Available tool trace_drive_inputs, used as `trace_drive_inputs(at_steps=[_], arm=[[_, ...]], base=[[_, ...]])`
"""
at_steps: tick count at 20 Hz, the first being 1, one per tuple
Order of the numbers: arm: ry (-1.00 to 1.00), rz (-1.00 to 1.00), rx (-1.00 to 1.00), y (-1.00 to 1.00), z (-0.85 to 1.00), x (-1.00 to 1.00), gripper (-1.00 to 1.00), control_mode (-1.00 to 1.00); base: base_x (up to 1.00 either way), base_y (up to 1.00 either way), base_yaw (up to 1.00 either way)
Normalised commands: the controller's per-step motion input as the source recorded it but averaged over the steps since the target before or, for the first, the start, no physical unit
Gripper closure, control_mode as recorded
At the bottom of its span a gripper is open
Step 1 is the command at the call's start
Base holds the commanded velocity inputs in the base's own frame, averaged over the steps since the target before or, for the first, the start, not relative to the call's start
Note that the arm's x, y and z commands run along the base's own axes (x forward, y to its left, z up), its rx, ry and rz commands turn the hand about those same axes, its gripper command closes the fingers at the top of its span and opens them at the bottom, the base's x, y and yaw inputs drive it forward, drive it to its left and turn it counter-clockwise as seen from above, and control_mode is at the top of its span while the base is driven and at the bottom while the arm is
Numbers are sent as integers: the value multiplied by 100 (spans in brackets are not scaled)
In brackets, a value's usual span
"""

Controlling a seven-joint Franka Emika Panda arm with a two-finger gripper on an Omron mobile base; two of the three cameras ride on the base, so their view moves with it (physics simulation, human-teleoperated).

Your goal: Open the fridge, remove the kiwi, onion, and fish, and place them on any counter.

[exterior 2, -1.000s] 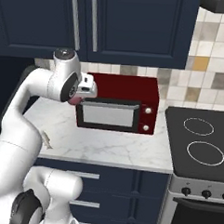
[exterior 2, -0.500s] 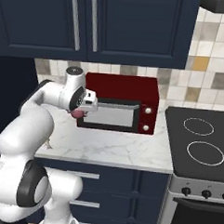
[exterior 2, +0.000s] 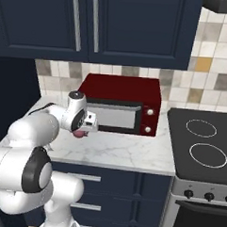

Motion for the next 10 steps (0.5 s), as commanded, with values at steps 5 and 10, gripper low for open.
trace_drive_inputs(at_steps=[5, 10], arm=[[0, -5, 1, 0, -90, 20, 100, -100], [-3, -5, 0, 1, -47, 12, -100, -100]], base=[[0, 0, 0], [0, 0, 0]])
